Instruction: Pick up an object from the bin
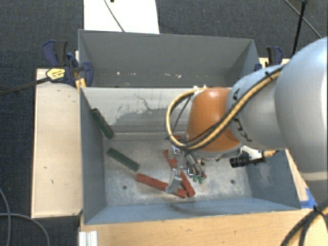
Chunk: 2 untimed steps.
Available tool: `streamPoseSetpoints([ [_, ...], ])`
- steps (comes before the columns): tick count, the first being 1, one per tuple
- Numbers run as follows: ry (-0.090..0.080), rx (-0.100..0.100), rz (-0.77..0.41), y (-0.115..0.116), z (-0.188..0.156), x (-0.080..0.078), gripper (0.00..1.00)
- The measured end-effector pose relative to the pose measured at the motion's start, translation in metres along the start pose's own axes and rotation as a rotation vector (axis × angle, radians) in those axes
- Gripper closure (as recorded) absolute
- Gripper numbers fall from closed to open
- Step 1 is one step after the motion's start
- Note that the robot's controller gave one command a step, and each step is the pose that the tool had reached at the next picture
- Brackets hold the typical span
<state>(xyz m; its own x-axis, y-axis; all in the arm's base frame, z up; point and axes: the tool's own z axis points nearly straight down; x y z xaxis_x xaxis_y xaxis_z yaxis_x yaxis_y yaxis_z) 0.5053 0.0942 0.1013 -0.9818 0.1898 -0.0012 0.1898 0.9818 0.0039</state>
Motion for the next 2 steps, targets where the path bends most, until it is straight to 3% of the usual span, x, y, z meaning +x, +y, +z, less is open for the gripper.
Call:
streamPoseSetpoints([
  [1, 0.005, 0.004, 0.062, 0.01, 0.001, 0.02, 0.0],
  [2, 0.0, 0.003, 0.115, 0.005, 0.032, 0.025, 0.0],
])
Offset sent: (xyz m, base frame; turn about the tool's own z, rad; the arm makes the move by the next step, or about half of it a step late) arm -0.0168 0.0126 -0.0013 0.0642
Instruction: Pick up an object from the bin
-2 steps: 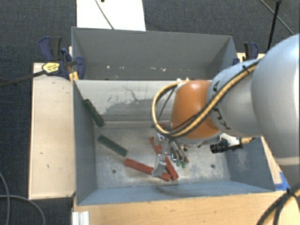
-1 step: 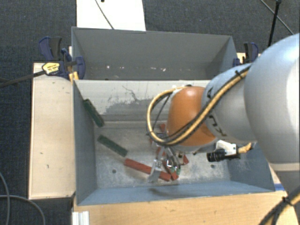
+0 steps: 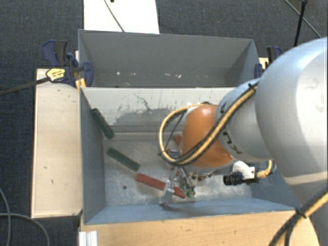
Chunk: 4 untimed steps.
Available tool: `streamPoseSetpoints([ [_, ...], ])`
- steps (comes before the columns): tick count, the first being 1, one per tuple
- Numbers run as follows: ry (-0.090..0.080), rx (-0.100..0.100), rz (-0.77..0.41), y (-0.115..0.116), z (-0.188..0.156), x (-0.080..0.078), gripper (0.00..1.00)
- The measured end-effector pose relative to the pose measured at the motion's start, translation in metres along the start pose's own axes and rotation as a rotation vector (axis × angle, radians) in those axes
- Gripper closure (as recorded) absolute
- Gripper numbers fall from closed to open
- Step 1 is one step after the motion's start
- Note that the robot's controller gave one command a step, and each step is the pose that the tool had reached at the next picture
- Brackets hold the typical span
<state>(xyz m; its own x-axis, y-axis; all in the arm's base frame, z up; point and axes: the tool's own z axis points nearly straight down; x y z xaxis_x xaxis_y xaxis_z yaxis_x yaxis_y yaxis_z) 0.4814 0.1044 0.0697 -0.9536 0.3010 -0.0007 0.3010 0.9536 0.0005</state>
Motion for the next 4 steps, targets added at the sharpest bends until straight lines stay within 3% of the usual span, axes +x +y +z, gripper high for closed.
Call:
streamPoseSetpoints([
  [1, -0.002, -0.002, 0.073, 0.017, 0.0, 0.009, 0.0],
  [2, -0.001, -0.001, 0.074, 0.017, 0.0, 0.009, 1.0],
  [3, -0.007, -0.005, 0.069, 0.018, -0.091, 0.007, 1.0],
  [4, -0.003, -0.002, 0.061, 0.018, -0.113, 0.005, 1.0],
])
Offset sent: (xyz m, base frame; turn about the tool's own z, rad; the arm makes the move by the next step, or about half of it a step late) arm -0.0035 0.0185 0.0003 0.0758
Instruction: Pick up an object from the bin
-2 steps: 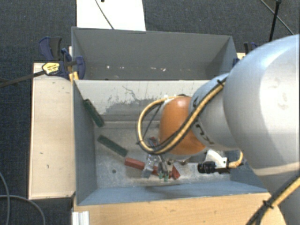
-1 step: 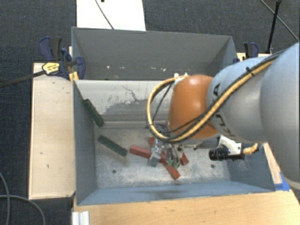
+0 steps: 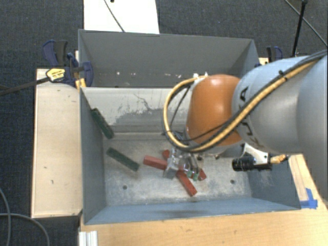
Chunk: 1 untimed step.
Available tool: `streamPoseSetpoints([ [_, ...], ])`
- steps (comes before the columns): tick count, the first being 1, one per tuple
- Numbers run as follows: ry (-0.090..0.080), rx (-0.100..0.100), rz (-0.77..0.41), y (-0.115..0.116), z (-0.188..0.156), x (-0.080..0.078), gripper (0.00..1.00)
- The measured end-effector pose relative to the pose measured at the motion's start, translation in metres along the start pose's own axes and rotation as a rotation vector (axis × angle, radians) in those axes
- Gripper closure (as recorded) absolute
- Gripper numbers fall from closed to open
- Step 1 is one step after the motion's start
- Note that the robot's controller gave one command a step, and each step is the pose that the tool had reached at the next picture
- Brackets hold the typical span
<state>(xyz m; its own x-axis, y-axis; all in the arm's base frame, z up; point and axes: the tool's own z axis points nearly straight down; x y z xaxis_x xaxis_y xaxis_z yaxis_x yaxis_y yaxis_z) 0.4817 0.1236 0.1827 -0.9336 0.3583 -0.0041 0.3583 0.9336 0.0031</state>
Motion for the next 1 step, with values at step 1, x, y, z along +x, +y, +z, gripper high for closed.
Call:
streamPoseSetpoints([
  [1, 0.0, 0.0, -0.009, 0.0005, -0.0125, -0.001, 1.0],
])
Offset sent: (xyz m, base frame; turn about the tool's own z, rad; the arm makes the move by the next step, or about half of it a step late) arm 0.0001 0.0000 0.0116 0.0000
